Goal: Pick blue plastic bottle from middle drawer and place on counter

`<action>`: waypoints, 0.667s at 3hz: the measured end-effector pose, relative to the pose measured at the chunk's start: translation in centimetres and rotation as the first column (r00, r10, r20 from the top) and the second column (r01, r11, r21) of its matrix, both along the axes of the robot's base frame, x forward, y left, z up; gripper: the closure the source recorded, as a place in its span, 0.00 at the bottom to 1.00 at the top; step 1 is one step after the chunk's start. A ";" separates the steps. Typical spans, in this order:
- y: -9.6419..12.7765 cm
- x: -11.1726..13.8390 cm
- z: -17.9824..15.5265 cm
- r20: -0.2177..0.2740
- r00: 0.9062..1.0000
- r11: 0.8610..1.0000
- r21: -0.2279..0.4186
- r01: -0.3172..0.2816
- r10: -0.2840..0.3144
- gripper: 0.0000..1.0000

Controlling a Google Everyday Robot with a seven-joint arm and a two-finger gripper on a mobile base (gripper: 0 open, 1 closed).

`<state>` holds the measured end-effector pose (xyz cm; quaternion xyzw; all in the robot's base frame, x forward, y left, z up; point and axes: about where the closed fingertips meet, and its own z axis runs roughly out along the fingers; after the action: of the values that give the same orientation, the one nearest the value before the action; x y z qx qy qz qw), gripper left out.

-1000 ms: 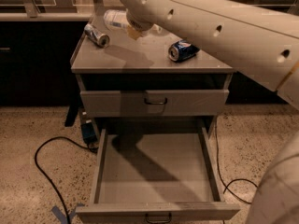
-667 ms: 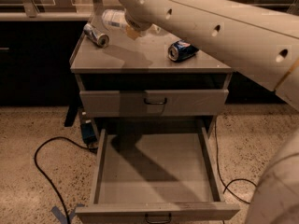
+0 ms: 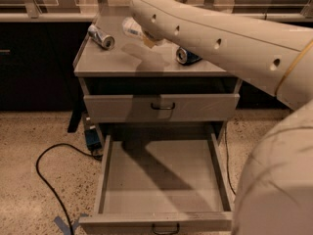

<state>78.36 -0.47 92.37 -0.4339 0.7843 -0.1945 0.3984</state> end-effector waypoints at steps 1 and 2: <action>-2.8 3.3 -4.8 -0.015 0.993 0.993 0.025 0.116 -0.116 1.00; -4.0 4.9 -8.0 -0.033 0.985 0.985 0.036 0.169 -0.168 1.00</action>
Offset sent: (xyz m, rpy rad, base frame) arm 0.0689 -0.0560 -0.1173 0.0590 0.0462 -0.2386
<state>83.27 -4.49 84.39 -0.3608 0.8278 -0.2057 0.3771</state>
